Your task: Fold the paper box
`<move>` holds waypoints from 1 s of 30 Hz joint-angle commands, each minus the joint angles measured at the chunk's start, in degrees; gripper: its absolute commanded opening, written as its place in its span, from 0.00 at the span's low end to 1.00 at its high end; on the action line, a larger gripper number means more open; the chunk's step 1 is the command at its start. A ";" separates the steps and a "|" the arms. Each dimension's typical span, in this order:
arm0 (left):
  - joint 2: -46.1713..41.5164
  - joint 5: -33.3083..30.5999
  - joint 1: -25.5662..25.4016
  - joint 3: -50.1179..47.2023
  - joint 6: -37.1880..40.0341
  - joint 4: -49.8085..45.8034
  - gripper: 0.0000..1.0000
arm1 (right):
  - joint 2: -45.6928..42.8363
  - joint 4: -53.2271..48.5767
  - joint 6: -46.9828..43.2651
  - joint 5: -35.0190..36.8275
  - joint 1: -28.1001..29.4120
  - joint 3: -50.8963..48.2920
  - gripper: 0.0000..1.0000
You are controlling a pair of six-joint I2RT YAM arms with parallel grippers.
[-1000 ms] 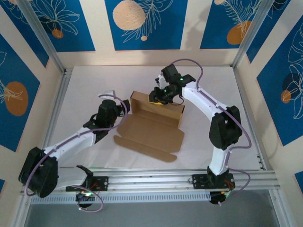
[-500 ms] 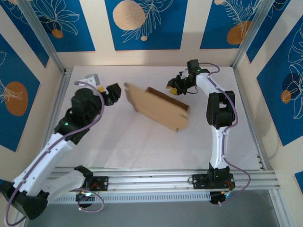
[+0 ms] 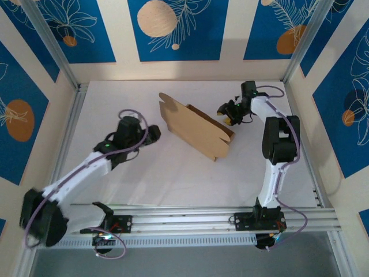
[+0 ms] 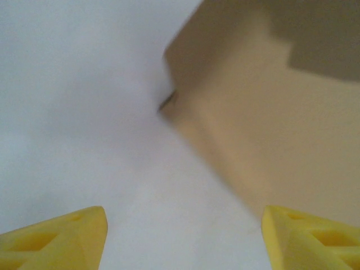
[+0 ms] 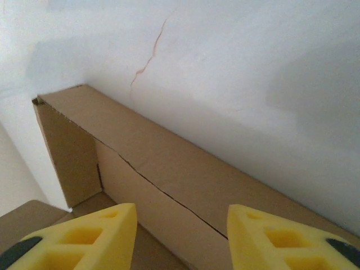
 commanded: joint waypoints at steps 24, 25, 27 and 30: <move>42.66 19.48 10.54 45.45 8.37 -2.81 0.84 | -27.08 11.80 15.63 -3.28 21.43 -31.34 0.61; 40.83 17.89 12.04 44.11 8.70 -2.82 0.86 | -28.39 10.75 15.48 -1.69 21.12 -31.32 0.62; 36.91 16.33 14.87 41.18 8.83 -1.78 0.87 | -31.28 8.66 13.42 2.02 20.35 -30.69 0.65; 31.63 13.61 16.92 37.73 10.30 -2.03 0.88 | -34.11 4.96 6.75 9.16 19.69 -27.44 0.69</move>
